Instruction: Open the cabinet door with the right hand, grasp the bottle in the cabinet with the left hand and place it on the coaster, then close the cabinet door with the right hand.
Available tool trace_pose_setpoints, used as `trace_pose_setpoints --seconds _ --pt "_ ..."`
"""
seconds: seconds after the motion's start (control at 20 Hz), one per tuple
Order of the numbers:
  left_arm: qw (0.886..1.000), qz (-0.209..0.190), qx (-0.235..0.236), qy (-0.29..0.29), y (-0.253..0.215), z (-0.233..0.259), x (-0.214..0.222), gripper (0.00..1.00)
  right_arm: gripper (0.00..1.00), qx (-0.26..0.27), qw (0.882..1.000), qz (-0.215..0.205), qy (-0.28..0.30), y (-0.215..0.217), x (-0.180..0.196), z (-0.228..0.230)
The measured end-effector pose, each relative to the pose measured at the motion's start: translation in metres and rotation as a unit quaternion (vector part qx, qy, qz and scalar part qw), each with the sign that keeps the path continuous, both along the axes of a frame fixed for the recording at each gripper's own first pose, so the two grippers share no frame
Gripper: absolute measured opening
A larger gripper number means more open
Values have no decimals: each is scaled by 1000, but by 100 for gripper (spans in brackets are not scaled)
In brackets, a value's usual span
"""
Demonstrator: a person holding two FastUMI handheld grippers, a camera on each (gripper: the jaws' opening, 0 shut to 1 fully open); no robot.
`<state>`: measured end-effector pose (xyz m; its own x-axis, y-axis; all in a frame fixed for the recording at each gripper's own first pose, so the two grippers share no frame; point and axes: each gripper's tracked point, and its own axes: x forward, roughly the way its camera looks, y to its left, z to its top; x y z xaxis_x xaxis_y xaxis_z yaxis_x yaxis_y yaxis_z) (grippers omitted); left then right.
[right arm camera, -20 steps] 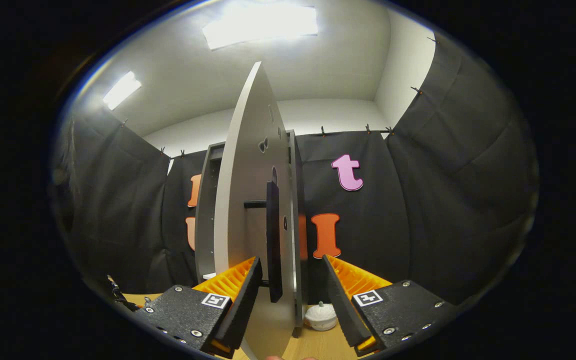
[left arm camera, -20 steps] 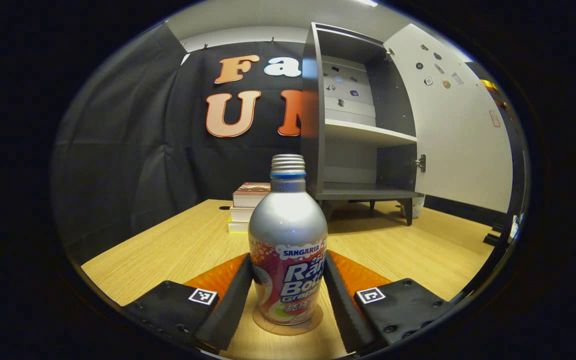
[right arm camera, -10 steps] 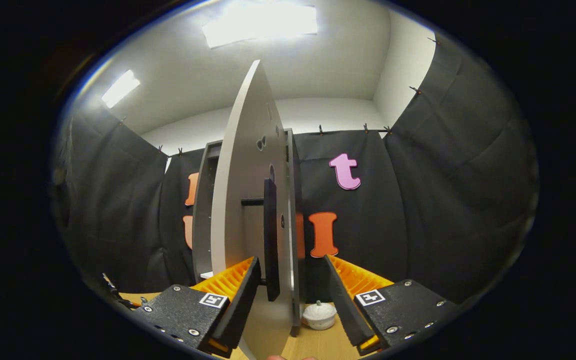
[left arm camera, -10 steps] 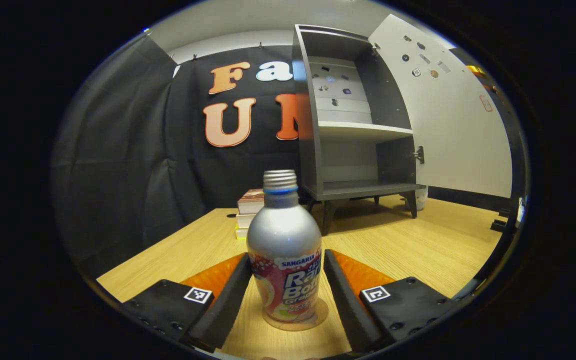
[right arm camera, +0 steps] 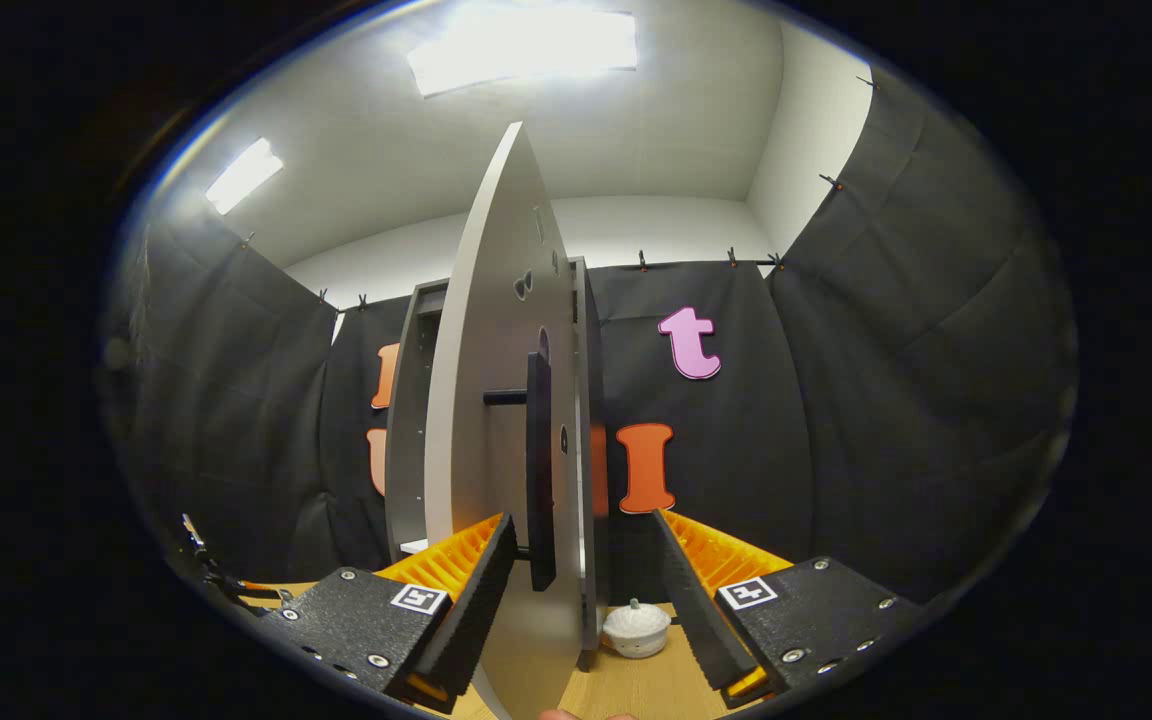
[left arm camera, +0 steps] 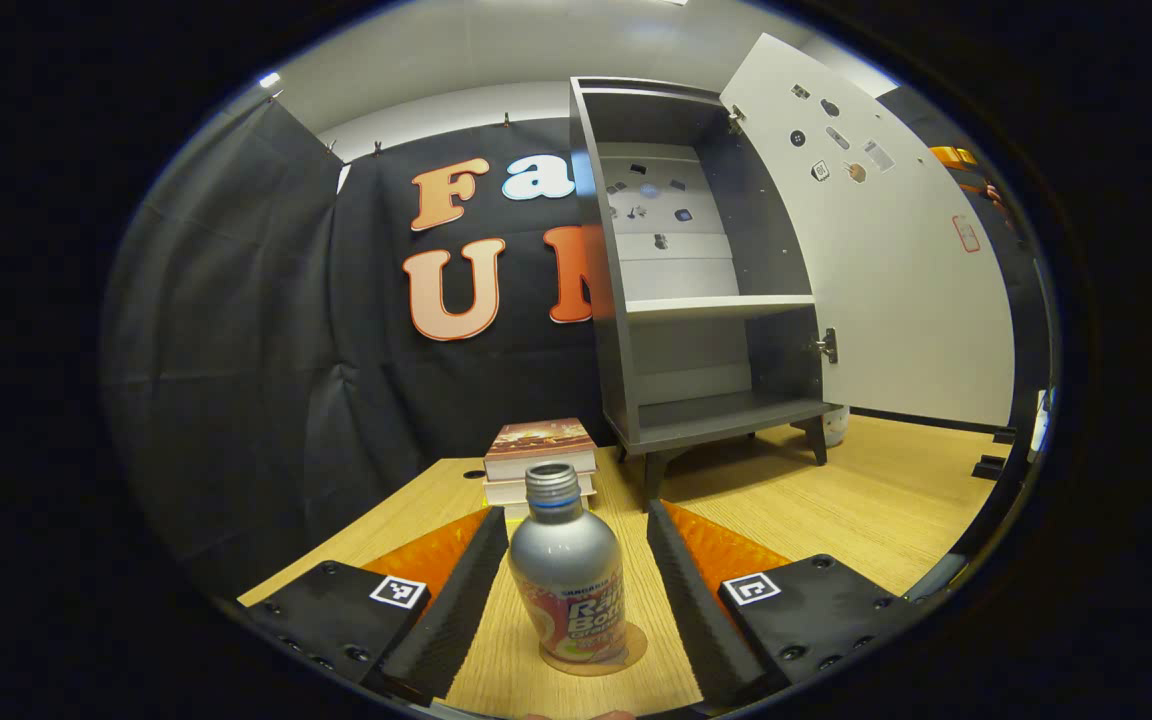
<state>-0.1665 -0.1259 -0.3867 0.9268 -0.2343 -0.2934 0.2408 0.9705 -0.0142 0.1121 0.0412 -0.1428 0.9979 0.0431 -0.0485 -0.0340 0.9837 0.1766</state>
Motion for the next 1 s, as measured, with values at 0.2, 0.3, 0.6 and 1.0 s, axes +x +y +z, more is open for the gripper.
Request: trace_pose_setpoints --seconds 0.2,0.3,0.6,1.0 --pt "1000 9 4 -5 -2 24 18 92 84 4 1000 -5 -5 -7 -7 1" --pt "1000 22 9 -7 0 30 27 92 84 30 1000 -1 -9 -11 -11 1" --pt "999 25 -21 0 -18 57 56 92 84 77 997 8 12 -43 -10 -1" --pt "1000 16 -16 -4 -38 91 96 92 84 70 994 46 67 -23 17 -5"
